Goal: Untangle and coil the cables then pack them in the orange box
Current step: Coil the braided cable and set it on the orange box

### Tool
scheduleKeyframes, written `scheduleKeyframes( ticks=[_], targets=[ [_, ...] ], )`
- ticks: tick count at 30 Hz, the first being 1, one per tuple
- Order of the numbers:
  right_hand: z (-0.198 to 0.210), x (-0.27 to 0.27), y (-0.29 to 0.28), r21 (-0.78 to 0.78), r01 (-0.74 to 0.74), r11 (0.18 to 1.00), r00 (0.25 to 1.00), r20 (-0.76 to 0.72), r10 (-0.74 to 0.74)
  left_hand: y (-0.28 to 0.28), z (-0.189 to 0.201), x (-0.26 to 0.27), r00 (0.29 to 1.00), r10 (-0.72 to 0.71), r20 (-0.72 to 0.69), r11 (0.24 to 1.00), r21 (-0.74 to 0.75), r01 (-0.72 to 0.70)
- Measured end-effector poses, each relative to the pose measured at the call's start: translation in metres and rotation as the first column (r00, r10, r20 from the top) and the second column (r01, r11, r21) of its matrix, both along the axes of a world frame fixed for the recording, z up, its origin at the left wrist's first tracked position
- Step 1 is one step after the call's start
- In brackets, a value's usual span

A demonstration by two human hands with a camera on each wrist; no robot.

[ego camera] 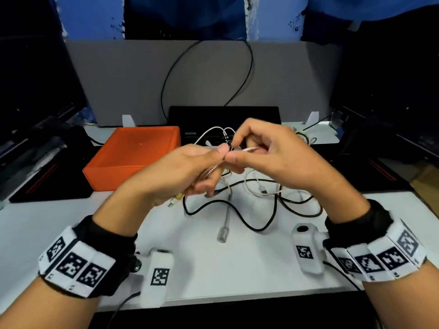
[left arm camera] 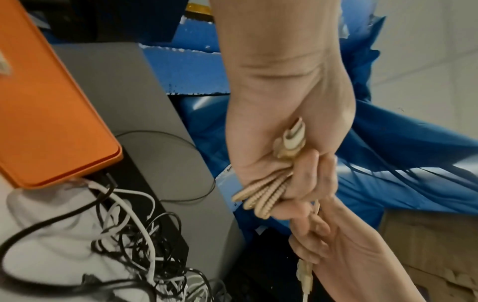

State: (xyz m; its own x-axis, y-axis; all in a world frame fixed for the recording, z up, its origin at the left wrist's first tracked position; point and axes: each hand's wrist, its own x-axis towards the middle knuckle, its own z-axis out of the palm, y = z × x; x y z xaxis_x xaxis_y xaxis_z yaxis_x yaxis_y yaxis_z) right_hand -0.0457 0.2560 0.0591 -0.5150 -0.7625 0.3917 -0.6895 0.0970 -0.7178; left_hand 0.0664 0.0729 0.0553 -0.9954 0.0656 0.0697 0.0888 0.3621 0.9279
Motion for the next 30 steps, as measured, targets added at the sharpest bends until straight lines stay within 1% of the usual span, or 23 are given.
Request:
scheduleKeyframes(
  ticks=[2,4,6,10,11,13,15,17,18,19,21,23,25,28,30],
  targets=[
    [-0.001,-0.003,0.0,0.004,-0.007,1.0,0.999,-0.047,0.007,-0.003,-0.004,-0.004,0.997,-0.054,-0.057,0.98,0.189,0.064],
    [-0.007,-0.003,-0.003,0.031,-0.042,0.999,0.996,-0.071,0.045,-0.002,-0.008,-0.007,0.993,-0.076,-0.085,0.941,0.323,0.1],
    [-0.01,0.001,-0.008,0.018,-0.051,0.999,0.997,-0.063,0.052,0.002,-0.011,-0.009,0.99,-0.107,-0.096,0.89,0.433,0.139],
    [-0.013,0.005,-0.013,-0.022,-0.025,0.999,0.999,0.021,0.026,0.012,-0.014,-0.009,0.979,-0.186,-0.088,0.744,0.638,0.199],
    [-0.013,0.005,-0.012,-0.022,-0.032,0.999,0.997,0.068,0.033,0.015,-0.014,-0.009,0.978,-0.195,-0.079,0.718,0.668,0.197],
    [-0.014,0.005,-0.011,-0.046,-0.062,0.997,0.981,0.18,0.07,0.018,-0.014,-0.011,0.982,-0.182,-0.058,0.699,0.695,0.17],
    [-0.012,0.007,-0.011,-0.087,-0.096,0.992,0.961,0.251,0.115,0.017,-0.014,-0.011,0.985,-0.163,-0.051,0.701,0.696,0.152],
    [-0.011,0.008,-0.013,-0.095,-0.135,0.986,0.959,0.236,0.155,0.015,-0.014,-0.011,0.988,-0.142,-0.054,0.71,0.69,0.14],
    [-0.011,0.01,-0.015,-0.081,-0.156,0.985,0.961,0.22,0.17,0.013,-0.014,-0.011,0.993,-0.112,-0.048,0.731,0.672,0.115],
    [-0.01,0.01,-0.015,-0.065,-0.168,0.984,0.961,0.213,0.178,0.012,-0.014,-0.011,0.997,-0.062,-0.042,0.771,0.633,0.074],
    [-0.011,0.01,-0.015,-0.056,-0.16,0.986,0.967,0.194,0.168,0.011,-0.014,-0.011,0.998,0.045,-0.052,0.867,0.498,-0.013],
    [-0.012,0.011,-0.015,-0.065,-0.128,0.99,0.97,0.202,0.139,0.011,-0.01,-0.011,0.988,0.121,-0.094,0.925,0.371,-0.078],
    [-0.014,0.012,-0.016,-0.11,-0.083,0.99,0.949,0.293,0.112,0.013,-0.007,-0.01,0.969,0.207,-0.134,0.931,0.33,-0.153],
    [-0.015,0.014,-0.02,-0.202,-0.055,0.978,0.881,0.451,0.143,0.018,-0.008,-0.012,0.921,0.276,-0.276,0.951,0.217,-0.22],
    [-0.015,0.016,-0.023,-0.251,-0.041,0.967,0.823,0.541,0.175,0.018,-0.012,-0.014,0.892,0.302,-0.336,0.952,0.161,-0.261]
  ],
)
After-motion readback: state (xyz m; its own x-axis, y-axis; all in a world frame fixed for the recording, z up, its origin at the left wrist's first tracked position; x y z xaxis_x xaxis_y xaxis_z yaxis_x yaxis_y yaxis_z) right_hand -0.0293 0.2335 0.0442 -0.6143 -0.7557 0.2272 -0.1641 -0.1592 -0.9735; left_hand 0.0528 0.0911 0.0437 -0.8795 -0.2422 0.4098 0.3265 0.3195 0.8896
